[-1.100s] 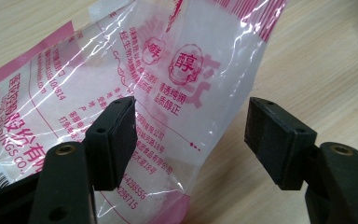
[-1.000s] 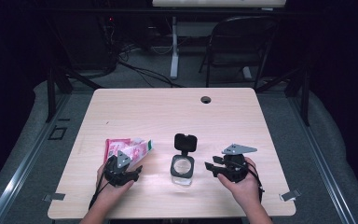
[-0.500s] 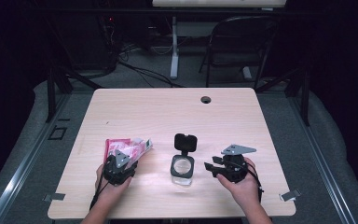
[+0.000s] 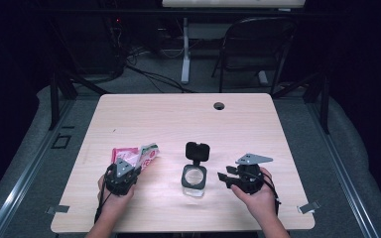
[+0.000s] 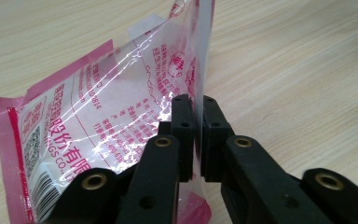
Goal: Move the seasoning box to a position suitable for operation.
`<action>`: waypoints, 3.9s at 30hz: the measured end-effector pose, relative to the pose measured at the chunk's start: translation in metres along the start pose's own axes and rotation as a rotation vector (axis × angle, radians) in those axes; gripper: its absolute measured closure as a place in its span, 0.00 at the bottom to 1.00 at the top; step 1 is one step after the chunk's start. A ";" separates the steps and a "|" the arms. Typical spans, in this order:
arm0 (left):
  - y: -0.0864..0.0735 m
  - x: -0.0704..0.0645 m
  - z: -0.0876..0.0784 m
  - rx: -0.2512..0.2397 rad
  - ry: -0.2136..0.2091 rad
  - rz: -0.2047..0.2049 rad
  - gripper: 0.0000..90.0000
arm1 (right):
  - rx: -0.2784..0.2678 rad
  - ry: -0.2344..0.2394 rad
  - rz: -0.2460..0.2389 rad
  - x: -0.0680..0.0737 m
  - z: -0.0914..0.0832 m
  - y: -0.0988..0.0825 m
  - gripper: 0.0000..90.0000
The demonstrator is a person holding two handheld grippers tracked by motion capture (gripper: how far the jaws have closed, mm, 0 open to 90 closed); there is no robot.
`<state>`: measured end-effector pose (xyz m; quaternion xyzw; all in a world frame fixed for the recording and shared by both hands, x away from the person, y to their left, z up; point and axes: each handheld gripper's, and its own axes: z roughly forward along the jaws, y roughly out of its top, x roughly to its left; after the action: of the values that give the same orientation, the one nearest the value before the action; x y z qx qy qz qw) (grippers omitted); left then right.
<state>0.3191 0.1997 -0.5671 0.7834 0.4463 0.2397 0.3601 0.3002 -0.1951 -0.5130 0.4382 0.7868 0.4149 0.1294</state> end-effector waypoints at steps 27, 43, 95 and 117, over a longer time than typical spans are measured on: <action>-0.002 0.008 0.021 0.041 -0.018 -0.059 0.94 | 0.023 0.002 -0.001 0.001 0.005 -0.002 0.62; 0.002 0.012 0.009 -0.018 -0.017 -0.092 1.00 | 0.009 0.004 0.010 -0.002 0.004 -0.003 0.62; 0.076 0.026 -0.089 -0.215 -0.077 0.013 1.00 | -0.028 0.002 0.036 -0.010 -0.004 -0.003 0.62; 0.047 -0.017 -0.068 -0.197 -0.342 -0.028 1.00 | -0.043 0.011 0.031 -0.010 -0.011 0.002 0.63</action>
<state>0.2881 0.1924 -0.4884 0.7674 0.3641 0.1406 0.5088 0.3009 -0.2084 -0.5068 0.4453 0.7715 0.4360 0.1279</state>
